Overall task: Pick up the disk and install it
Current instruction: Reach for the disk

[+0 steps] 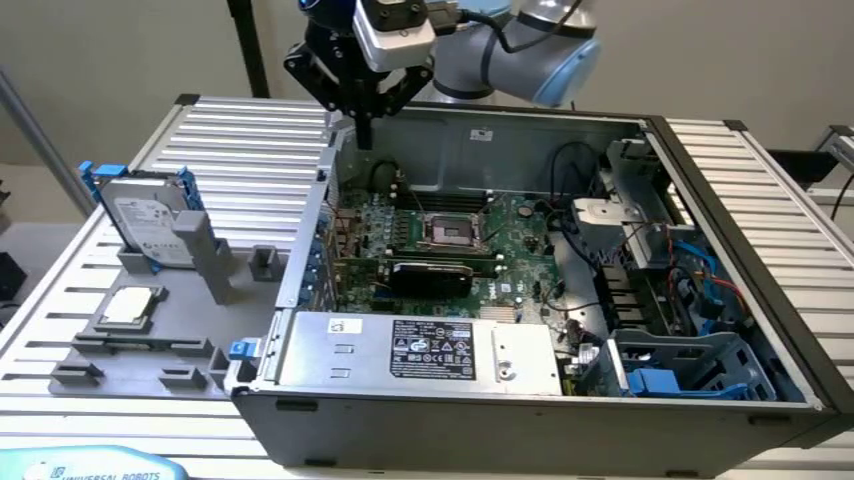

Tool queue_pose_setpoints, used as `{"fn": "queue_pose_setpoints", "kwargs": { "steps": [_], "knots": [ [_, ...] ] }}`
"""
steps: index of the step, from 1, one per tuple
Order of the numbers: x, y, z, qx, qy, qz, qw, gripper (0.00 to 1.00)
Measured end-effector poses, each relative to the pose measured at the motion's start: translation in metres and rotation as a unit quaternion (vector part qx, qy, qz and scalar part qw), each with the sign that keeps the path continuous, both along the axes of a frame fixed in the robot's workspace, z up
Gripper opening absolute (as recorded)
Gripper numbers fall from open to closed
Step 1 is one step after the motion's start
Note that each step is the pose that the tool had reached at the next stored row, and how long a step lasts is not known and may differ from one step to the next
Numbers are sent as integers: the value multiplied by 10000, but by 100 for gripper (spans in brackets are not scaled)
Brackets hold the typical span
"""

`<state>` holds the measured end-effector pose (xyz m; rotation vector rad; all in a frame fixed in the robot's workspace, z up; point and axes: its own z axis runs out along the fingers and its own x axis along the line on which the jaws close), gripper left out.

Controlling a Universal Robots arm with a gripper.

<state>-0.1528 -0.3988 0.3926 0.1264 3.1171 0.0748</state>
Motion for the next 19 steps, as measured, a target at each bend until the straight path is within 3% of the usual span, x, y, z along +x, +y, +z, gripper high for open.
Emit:
{"fn": "queue_pose_setpoints", "kwargs": {
  "steps": [19],
  "knots": [
    [-864,0,0,0,0,1,10000,11]
  ]
}}
